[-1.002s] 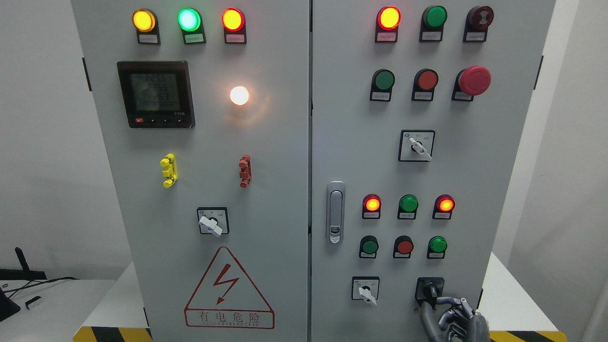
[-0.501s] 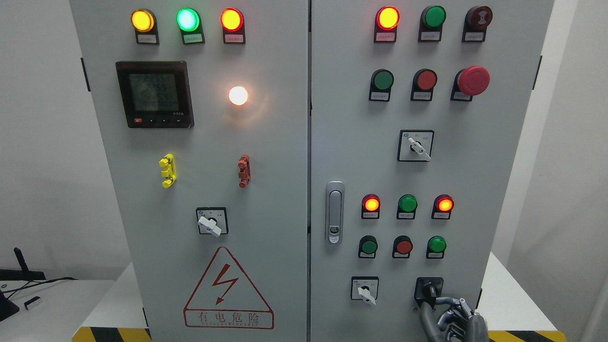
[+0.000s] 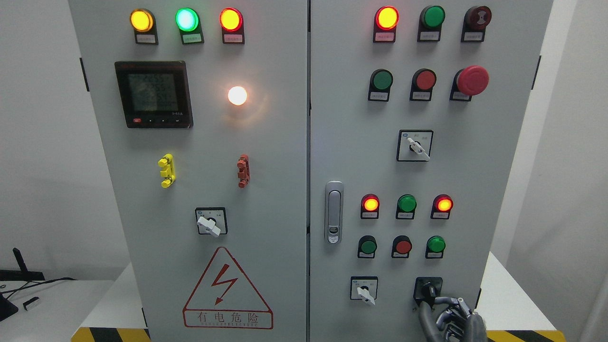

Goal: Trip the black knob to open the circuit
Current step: 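Twist the black knob with the right hand to switch it over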

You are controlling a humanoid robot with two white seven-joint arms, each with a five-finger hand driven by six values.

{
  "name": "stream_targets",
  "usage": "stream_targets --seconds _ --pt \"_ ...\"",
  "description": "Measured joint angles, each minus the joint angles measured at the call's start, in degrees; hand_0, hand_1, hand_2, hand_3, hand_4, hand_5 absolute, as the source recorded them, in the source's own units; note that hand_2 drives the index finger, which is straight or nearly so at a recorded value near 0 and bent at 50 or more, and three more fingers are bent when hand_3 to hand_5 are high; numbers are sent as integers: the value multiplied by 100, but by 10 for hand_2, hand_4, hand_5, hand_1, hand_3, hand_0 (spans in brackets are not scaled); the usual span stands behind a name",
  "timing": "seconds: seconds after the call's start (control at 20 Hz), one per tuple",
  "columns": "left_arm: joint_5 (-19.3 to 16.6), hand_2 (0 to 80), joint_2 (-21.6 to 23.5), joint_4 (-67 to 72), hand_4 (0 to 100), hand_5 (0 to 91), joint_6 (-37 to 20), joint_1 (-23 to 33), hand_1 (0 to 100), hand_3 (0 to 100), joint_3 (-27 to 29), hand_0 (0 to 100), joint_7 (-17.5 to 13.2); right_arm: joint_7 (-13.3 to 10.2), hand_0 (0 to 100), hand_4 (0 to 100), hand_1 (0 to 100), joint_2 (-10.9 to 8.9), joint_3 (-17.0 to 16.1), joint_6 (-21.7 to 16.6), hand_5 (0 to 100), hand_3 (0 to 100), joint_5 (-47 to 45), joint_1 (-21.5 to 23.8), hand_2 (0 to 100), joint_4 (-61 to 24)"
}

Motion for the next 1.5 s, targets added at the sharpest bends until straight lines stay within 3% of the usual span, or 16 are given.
stream_targets --seconds 1.5 --pt "0 0 0 0 0 0 0 0 389 0 0 120 0 3 388 921 703 26 132 139 1000 907 -65 -53 550 -6"
